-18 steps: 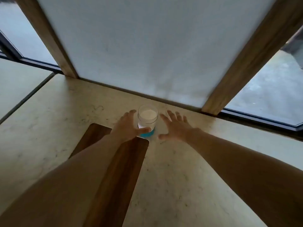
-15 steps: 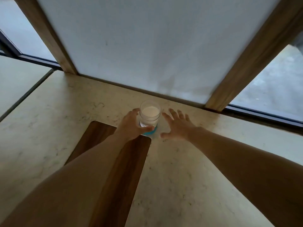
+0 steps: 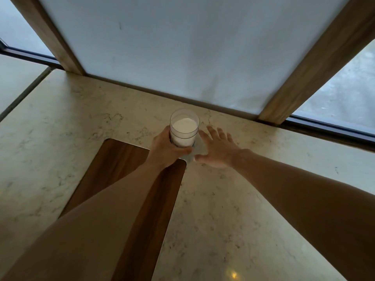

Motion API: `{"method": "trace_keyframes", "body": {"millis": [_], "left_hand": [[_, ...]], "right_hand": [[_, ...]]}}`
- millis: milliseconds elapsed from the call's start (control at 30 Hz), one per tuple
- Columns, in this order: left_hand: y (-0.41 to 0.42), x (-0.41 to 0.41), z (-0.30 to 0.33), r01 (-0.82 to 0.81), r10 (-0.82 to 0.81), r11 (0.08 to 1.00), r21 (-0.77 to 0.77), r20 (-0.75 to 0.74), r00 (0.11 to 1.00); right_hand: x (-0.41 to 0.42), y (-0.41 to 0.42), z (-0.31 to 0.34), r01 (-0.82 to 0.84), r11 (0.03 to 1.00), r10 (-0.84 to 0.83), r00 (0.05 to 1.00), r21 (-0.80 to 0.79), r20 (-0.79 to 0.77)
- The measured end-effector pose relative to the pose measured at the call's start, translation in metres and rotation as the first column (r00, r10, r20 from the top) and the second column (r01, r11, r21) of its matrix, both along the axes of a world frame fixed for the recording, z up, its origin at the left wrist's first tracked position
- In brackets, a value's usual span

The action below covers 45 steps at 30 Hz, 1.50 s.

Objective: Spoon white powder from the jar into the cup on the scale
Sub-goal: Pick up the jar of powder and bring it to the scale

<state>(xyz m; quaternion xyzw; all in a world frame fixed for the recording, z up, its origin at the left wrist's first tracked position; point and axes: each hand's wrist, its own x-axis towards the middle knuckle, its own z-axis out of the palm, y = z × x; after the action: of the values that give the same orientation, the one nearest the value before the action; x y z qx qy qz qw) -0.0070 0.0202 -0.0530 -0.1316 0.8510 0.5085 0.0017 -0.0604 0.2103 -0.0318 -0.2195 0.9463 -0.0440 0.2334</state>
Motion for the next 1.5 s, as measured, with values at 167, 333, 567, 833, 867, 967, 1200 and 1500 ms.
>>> {"method": "trace_keyframes", "body": {"millis": [167, 333, 567, 833, 867, 967, 1200, 1500], "left_hand": [[0.001, -0.001, 0.002, 0.017, -0.018, 0.998, -0.056, -0.014, 1.0], [0.004, 0.002, 0.005, -0.013, 0.011, 0.997, -0.073, -0.023, 1.0], [0.012, 0.02, 0.019, -0.003, -0.003, 0.996, -0.089, -0.066, 0.998], [0.024, 0.05, 0.05, 0.013, -0.023, 0.995, -0.103, -0.104, 0.994], [0.026, 0.055, 0.056, 0.017, -0.029, 0.994, -0.105, -0.112, 0.993], [0.034, 0.07, 0.072, 0.024, -0.035, 0.995, -0.099, -0.117, 0.992], [0.056, 0.115, 0.109, 0.082, -0.098, 0.99, -0.117, -0.139, 0.985], [0.09, 0.179, 0.139, 0.153, -0.163, 0.983, -0.105, -0.097, 0.982]], "right_hand": [[0.004, -0.004, -0.002, 0.006, 1.0, -0.006, 1.0, -0.03, 0.009], [0.01, -0.001, 0.0, 0.024, 0.999, -0.023, 0.999, -0.039, 0.024], [0.02, 0.017, 0.014, 0.043, 0.998, -0.044, 0.999, -0.039, -0.007], [0.05, 0.04, 0.043, 0.073, 0.996, -0.074, 0.997, -0.053, -0.018], [0.056, 0.043, 0.048, 0.082, 0.995, -0.084, 0.996, -0.057, -0.02], [0.076, 0.054, 0.063, 0.102, 0.992, -0.103, 0.994, -0.07, -0.024], [0.126, 0.078, 0.093, 0.127, 0.986, -0.131, 0.991, -0.106, -0.035], [0.2, 0.111, 0.11, 0.183, 0.971, -0.188, 0.982, -0.151, -0.016]]}}
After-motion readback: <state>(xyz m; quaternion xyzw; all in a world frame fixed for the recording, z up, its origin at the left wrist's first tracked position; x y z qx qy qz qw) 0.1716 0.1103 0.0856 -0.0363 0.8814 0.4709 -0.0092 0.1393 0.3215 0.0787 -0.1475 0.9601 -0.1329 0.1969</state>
